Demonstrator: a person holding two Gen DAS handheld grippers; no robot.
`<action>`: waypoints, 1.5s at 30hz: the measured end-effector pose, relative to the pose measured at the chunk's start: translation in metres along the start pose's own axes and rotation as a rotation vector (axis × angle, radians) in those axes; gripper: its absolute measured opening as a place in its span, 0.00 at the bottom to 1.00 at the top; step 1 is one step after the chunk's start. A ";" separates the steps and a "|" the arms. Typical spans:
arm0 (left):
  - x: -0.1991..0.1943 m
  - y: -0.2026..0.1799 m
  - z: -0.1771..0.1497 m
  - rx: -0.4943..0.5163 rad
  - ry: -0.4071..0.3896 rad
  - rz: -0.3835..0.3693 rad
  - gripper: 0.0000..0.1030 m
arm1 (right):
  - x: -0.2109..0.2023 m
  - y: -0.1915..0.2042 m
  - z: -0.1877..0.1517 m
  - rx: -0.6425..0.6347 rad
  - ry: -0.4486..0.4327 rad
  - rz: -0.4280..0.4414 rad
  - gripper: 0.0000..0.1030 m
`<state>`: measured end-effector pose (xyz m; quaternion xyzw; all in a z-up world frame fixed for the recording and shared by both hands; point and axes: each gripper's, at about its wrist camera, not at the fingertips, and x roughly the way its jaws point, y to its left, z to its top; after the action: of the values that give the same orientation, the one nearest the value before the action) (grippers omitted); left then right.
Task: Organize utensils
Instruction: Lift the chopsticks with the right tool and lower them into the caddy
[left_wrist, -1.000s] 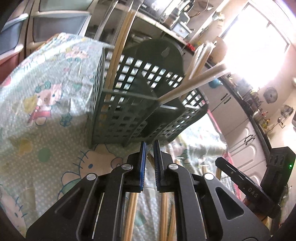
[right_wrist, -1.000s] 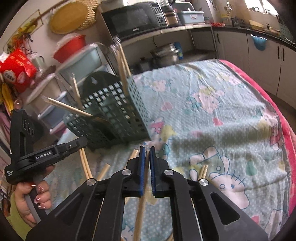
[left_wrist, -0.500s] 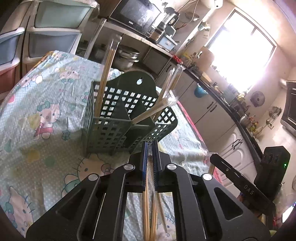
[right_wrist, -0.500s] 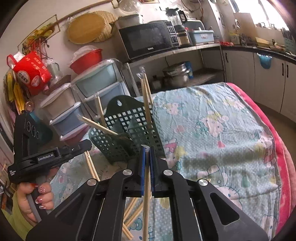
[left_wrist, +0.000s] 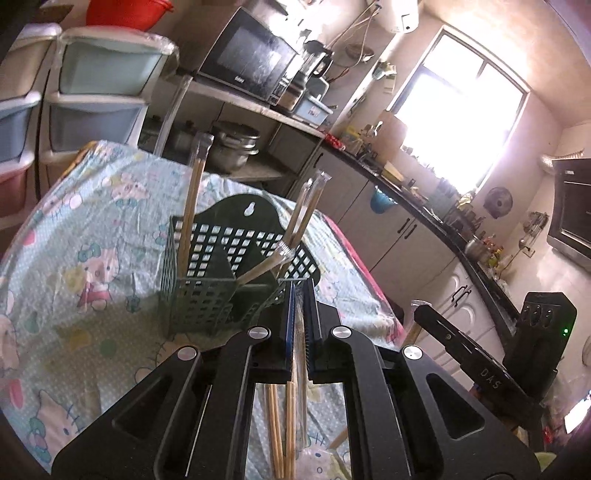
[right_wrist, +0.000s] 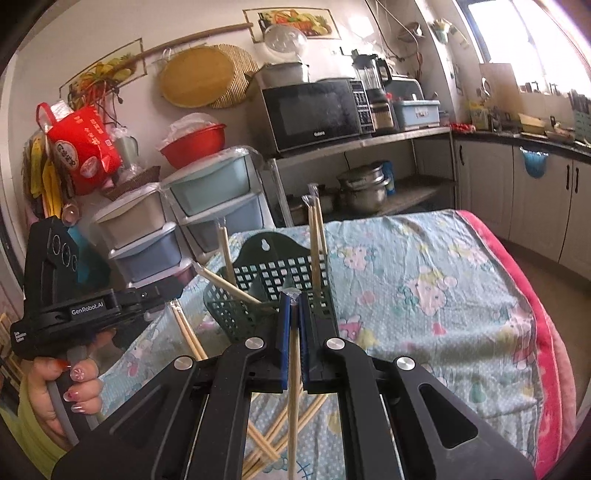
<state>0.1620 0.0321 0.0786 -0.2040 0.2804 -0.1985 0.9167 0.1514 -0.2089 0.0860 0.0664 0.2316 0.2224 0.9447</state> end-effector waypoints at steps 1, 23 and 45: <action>-0.001 -0.001 0.001 0.004 -0.004 -0.001 0.02 | -0.001 0.001 0.001 -0.005 -0.005 0.000 0.04; -0.037 -0.019 0.035 0.075 -0.105 -0.001 0.02 | -0.010 0.016 0.020 -0.044 -0.075 -0.005 0.04; -0.061 -0.041 0.086 0.155 -0.237 0.008 0.02 | -0.014 0.029 0.046 -0.092 -0.132 -0.006 0.04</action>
<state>0.1561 0.0497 0.1899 -0.1537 0.1547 -0.1905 0.9572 0.1502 -0.1900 0.1393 0.0368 0.1586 0.2252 0.9606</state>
